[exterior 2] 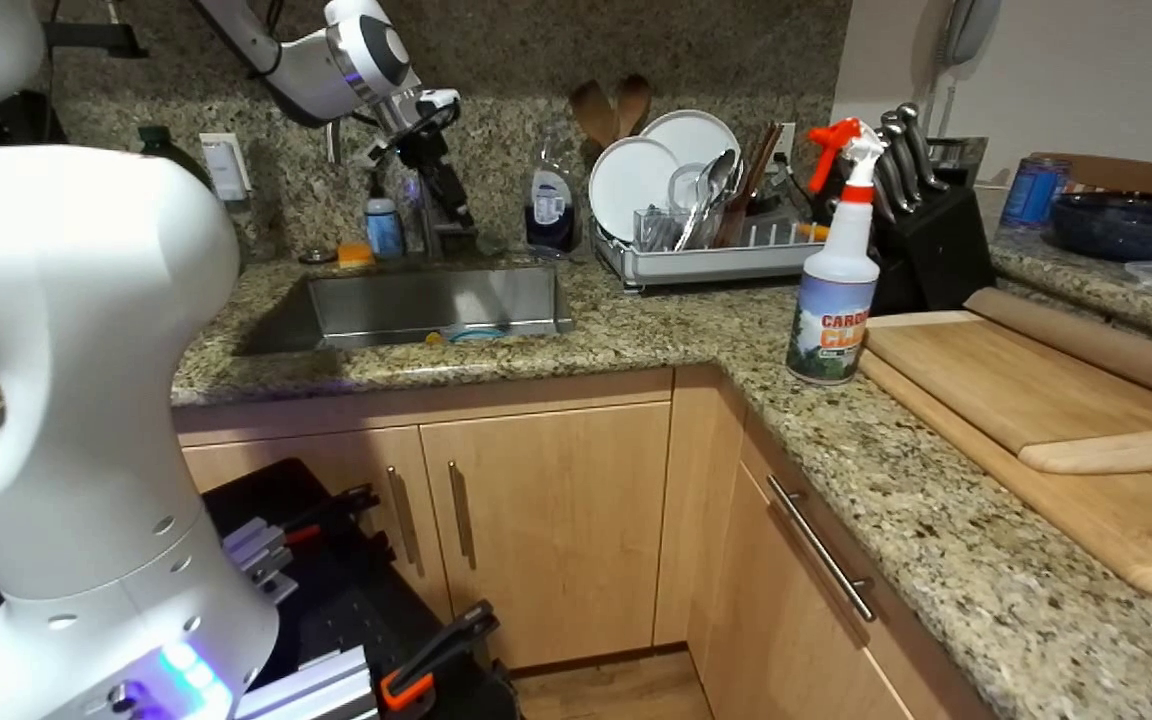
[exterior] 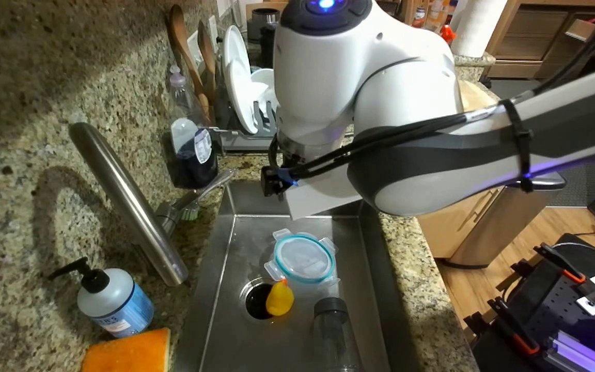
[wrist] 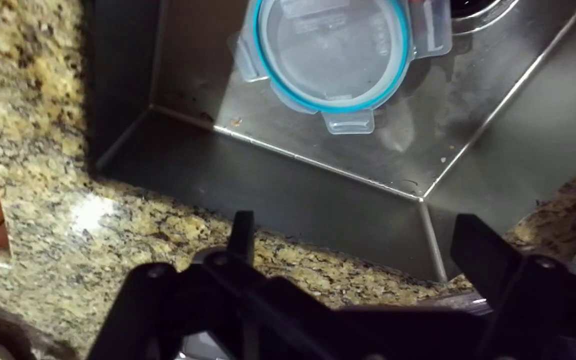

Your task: Move the spray bottle to the left, open the faucet

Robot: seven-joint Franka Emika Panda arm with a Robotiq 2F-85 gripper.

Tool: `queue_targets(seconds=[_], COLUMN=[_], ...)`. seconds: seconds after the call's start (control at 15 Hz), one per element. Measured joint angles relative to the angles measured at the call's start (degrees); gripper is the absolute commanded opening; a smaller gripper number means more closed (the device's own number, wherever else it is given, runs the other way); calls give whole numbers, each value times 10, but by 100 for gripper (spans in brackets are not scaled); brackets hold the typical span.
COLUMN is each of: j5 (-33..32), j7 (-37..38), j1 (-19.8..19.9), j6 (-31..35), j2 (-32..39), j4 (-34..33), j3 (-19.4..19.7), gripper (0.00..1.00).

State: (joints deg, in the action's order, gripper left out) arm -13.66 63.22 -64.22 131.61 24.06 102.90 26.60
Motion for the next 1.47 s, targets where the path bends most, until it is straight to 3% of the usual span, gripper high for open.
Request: queue_targets(seconds=[0.2,0.33,0.53,0.8,1.0,1.2,1.33,1.47], j5=[-79,-110,-118,-111,-95,-4,65,83], j7=[-30,-35,-43,-58,-74,-174,-224,-219], j1=[83,116,139,163,176,237,265,267], j6=[44,87,164,261,269,276,229,159], j2=[26,65,129,176,178,178,175,167], j4=[-30,-76,-152,-201,-204,-197,-197,-198], j3=[-75,-117,-161,-183,-200,-303,-340,-330], gripper=[100,100,100,100,100,100,100,100])
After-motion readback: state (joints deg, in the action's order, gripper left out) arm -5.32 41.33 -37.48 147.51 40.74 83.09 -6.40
